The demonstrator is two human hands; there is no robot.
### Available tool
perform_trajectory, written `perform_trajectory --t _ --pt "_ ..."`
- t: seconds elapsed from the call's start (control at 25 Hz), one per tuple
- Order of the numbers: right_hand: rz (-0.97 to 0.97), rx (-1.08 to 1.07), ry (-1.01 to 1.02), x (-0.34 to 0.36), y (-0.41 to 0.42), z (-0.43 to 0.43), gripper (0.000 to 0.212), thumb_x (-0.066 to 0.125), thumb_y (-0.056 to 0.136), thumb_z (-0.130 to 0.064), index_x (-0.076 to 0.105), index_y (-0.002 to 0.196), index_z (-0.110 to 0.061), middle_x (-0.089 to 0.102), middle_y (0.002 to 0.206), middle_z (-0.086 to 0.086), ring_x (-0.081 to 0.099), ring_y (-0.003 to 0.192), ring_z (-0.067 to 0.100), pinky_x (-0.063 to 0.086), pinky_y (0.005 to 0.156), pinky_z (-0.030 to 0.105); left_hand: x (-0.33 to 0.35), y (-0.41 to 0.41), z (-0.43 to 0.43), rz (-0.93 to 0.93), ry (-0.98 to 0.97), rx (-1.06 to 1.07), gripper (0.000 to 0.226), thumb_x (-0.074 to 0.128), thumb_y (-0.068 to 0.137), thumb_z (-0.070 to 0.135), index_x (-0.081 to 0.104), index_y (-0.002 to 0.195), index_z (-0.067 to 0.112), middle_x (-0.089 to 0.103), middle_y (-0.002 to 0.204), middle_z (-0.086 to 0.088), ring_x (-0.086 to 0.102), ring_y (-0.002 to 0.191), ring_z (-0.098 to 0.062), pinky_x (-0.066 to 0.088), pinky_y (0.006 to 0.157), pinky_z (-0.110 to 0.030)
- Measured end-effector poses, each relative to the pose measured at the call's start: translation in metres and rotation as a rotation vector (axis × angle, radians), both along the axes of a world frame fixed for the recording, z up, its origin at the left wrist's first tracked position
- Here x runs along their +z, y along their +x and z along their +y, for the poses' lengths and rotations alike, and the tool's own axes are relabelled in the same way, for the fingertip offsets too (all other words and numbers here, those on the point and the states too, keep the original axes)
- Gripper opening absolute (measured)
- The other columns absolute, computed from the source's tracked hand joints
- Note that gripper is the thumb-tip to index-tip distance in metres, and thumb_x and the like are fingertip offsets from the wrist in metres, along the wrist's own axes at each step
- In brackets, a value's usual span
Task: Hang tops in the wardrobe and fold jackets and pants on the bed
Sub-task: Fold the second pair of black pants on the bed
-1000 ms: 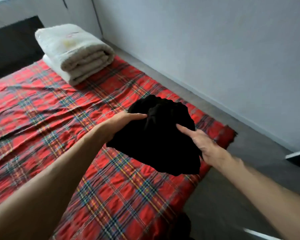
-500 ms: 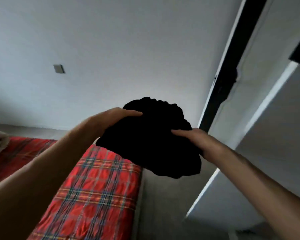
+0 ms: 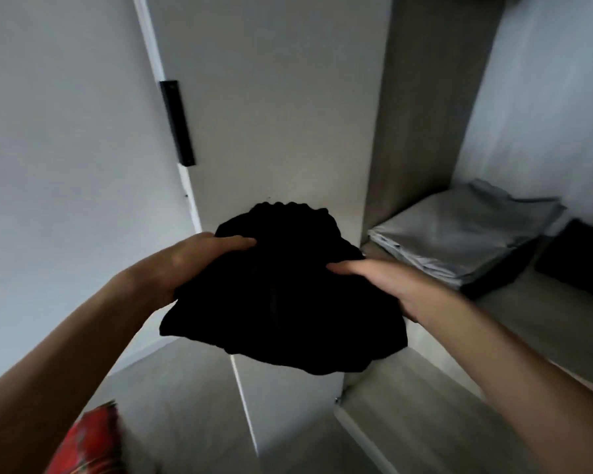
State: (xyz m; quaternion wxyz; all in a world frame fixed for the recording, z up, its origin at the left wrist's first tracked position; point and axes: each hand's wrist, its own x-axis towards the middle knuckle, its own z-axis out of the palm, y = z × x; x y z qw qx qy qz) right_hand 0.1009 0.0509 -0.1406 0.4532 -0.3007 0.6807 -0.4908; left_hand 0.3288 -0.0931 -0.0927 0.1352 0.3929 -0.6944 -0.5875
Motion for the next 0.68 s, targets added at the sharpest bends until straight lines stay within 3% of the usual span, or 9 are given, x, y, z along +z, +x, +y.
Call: perform_trajectory --t 0.12,0.28,0.4,0.52,0.6,0.68 --pt "-0.022 -0.173 -0.021 0.003 -0.063 0.042 0.02 0.073 0.084 -0.023 0.072 0.099 -0.009 0.076 0.085 0.008 0.072 0.077 0.02 0.053 0.075 0.03 -0.005 -0.087 0.011 0.062 0.093 -0.114 0.039 0.066 0.089 0.037 0.07 0.106 0.003 0.075 0.097 -0.014 0.072 0.082 -0.023 0.055 0.073 -0.029" --pt "0.074 -0.461 -0.001 -0.007 -0.163 0.089 0.021 0.076 0.082 -0.022 0.073 0.097 -0.008 0.075 0.083 0.011 0.072 0.081 0.027 0.055 0.083 0.037 -0.025 -0.214 0.035 0.125 0.136 -0.264 0.023 0.059 0.093 0.026 0.067 0.1 0.005 0.07 0.088 -0.012 0.067 0.075 -0.02 0.052 0.07 -0.026" --pt "0.073 -0.58 0.004 -0.02 -0.251 0.129 0.015 0.069 0.086 -0.014 0.07 0.096 -0.004 0.072 0.072 0.01 0.07 0.065 0.023 0.051 0.065 0.029 -0.047 -0.325 0.061 0.156 0.121 -0.352 0.015 0.062 0.09 0.021 0.067 0.092 0.008 0.069 0.081 -0.008 0.064 0.073 -0.019 0.05 0.071 -0.027" --pt "0.095 -0.642 0.019 -0.038 -0.329 0.171 0.028 0.069 0.082 -0.017 0.066 0.109 -0.011 0.073 0.092 0.012 0.072 0.079 0.025 0.051 0.07 0.03 -0.062 -0.434 0.088 0.17 0.001 -0.458 0.042 0.067 0.082 0.032 0.059 0.119 0.013 0.071 0.101 -0.002 0.066 0.091 -0.017 0.051 0.082 -0.028" --pt "0.109 -0.728 -0.01 -0.039 -0.37 0.197 0.045 0.07 0.081 -0.015 0.059 0.124 -0.014 0.071 0.105 0.012 0.07 0.092 0.027 0.052 0.075 0.031 -0.059 -0.494 0.107 0.202 0.006 -0.524 0.051 0.063 0.091 0.026 0.042 0.138 0.024 0.062 0.12 0.005 0.061 0.103 -0.011 0.047 0.08 -0.02" --pt "0.137 -0.847 -0.013 -0.039 -0.414 0.223 0.056 0.07 0.082 -0.011 0.05 0.133 -0.02 0.066 0.111 0.011 0.067 0.097 0.027 0.052 0.077 0.031 -0.057 -0.554 0.129 0.202 0.027 -0.599 0.066 0.059 0.095 0.02 0.025 0.152 0.027 0.052 0.128 0.005 0.055 0.108 -0.013 0.042 0.083 -0.021"
